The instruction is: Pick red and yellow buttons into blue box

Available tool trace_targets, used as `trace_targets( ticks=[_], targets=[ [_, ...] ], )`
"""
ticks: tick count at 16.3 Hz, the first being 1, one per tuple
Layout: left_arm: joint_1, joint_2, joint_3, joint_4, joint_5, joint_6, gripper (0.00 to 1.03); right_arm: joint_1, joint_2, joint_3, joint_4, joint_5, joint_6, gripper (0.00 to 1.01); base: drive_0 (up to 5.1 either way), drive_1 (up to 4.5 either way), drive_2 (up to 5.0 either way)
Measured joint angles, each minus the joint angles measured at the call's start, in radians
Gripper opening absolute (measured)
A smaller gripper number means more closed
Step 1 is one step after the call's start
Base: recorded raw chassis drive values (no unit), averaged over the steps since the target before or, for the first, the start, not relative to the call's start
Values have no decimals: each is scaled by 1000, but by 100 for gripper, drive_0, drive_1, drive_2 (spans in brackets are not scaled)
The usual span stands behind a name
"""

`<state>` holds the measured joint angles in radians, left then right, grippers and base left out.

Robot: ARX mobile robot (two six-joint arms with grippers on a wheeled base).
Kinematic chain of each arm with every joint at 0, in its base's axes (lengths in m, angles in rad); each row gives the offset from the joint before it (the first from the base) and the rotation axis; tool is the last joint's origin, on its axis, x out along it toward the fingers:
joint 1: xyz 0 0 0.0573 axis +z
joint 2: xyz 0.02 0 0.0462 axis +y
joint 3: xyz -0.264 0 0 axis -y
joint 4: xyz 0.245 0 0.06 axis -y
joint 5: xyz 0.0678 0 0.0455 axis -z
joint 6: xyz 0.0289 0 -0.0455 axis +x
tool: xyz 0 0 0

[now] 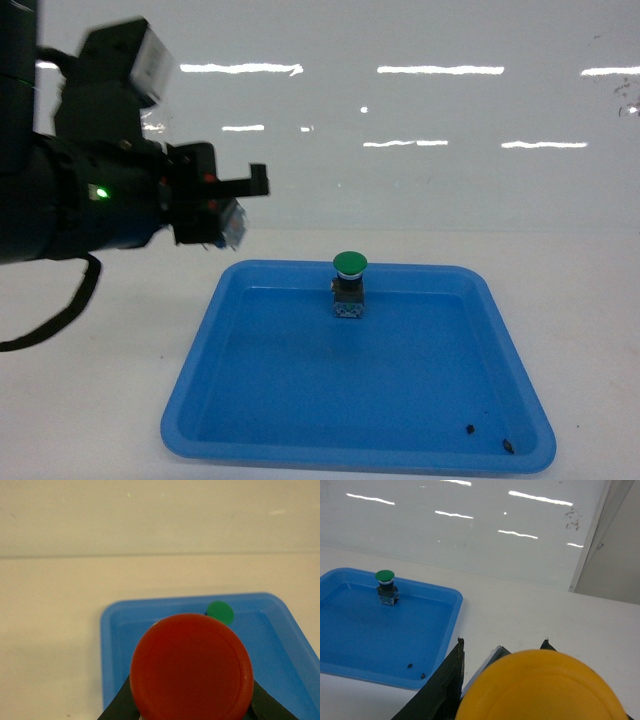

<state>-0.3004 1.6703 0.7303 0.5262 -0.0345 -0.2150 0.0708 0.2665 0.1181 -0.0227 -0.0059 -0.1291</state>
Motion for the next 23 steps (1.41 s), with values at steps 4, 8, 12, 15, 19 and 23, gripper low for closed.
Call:
trace_targets(
  ticks=[4,8,12,15,19,23],
  targets=[
    [107,-219,-196,152,-114,110,24,0,0,0,0,0,0,39,0,0,0],
    [125,-436,-294,98,-140,197,24,0,0,0,0,0,0,39,0,0,0],
    [125,-679,-394,-56,-129,225,24,0,0,0,0,0,0,39,0,0,0],
    [120,-682,-388,-39,-125,243,24,0,0,0,0,0,0,39,0,0,0],
    [121,-678,-388,-33,-126,243,24,0,0,0,3,0,0,39,0,0,0],
    [123,-679,-388,-39,-131,246,24,0,0,0,3,-2,0,39,0,0,0]
  ],
)
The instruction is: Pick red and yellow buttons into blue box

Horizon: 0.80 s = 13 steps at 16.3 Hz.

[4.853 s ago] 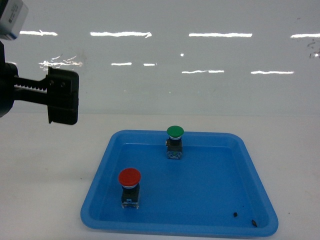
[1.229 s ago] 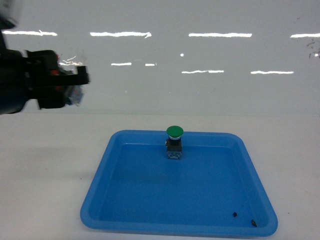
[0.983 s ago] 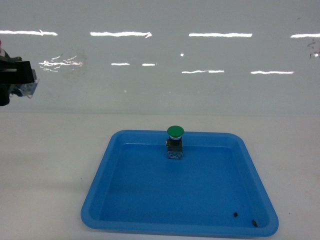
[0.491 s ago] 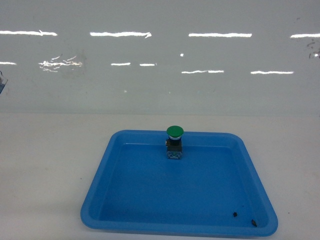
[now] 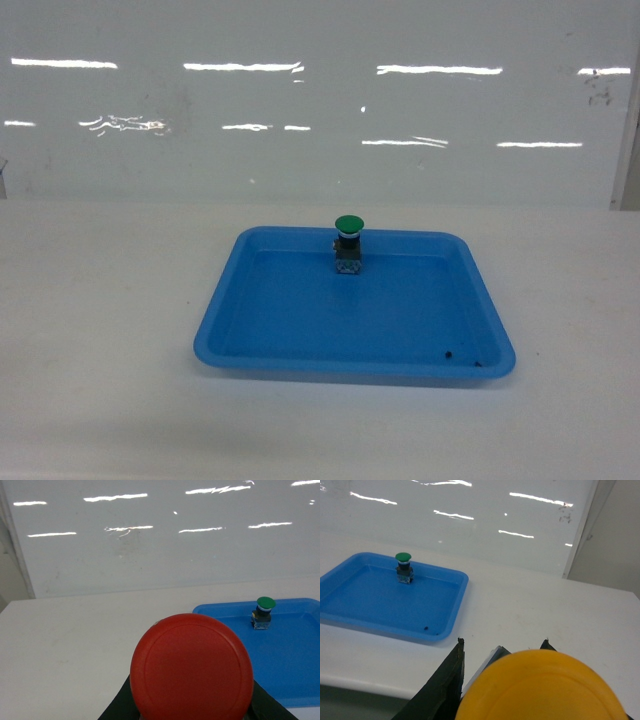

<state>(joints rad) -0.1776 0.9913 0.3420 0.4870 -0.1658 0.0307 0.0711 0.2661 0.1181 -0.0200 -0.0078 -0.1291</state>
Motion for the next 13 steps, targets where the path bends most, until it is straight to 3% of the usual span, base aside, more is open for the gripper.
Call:
trace_targets(
  ticks=[13],
  targets=[
    [-2,-3,0,3,5,0,24,0,0,0,-3,2,0,39,0,0,0]
  ],
)
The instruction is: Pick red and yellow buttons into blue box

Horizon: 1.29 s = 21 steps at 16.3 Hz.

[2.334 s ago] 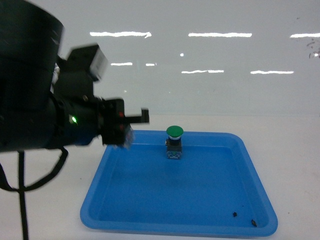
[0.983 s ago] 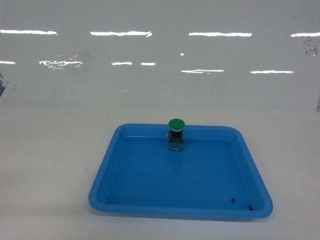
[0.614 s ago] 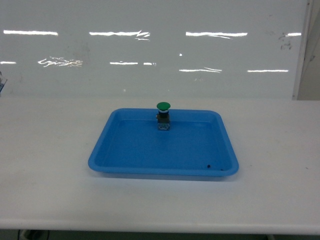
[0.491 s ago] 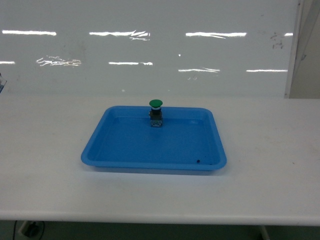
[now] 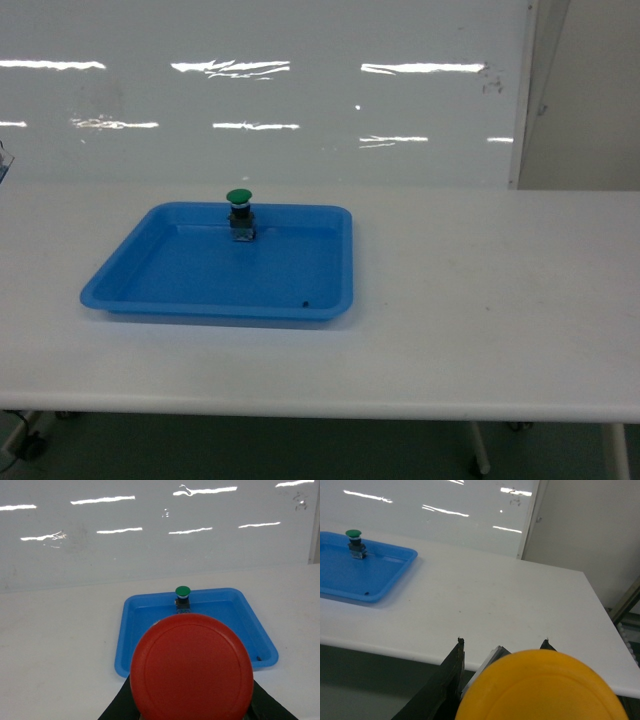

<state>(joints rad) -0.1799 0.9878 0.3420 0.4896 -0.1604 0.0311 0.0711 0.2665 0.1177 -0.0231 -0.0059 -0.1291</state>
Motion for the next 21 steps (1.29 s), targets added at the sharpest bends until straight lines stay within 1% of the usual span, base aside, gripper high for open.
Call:
trace_targets(
  ticks=[21],
  targets=[
    [0,2,0,0,0,0,24,0,0,0,1,0,0,39,497,-238,-238]
  ],
)
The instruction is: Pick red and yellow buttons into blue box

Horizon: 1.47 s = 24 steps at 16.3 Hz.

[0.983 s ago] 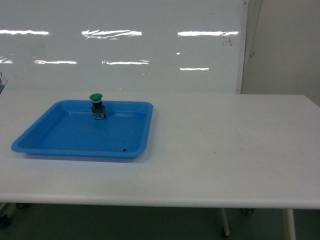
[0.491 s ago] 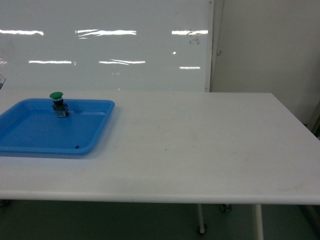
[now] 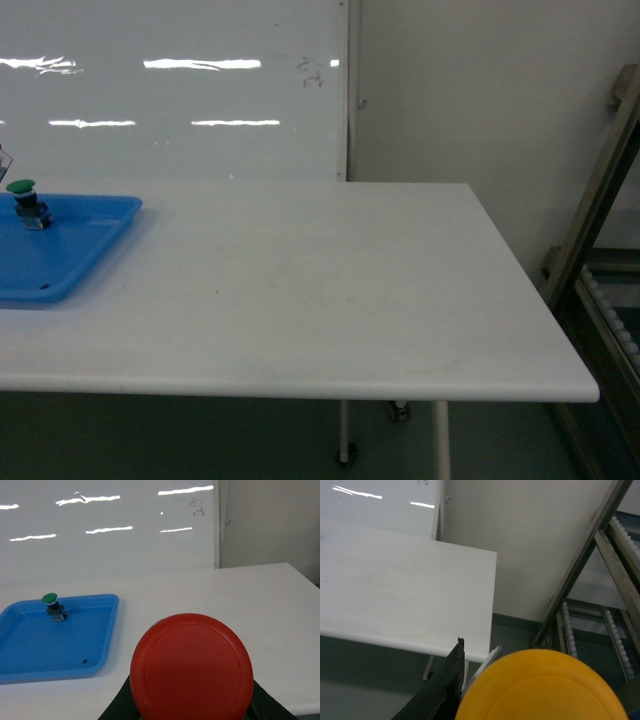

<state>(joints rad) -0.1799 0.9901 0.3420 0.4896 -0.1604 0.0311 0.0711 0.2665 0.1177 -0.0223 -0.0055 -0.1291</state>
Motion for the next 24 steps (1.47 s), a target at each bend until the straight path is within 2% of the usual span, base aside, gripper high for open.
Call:
trace_targets(
  ticks=[24],
  targets=[
    [0,0,0,-3,0,0,24,0,0,0,0,0,0,39,442,-412,-44]
  ],
)
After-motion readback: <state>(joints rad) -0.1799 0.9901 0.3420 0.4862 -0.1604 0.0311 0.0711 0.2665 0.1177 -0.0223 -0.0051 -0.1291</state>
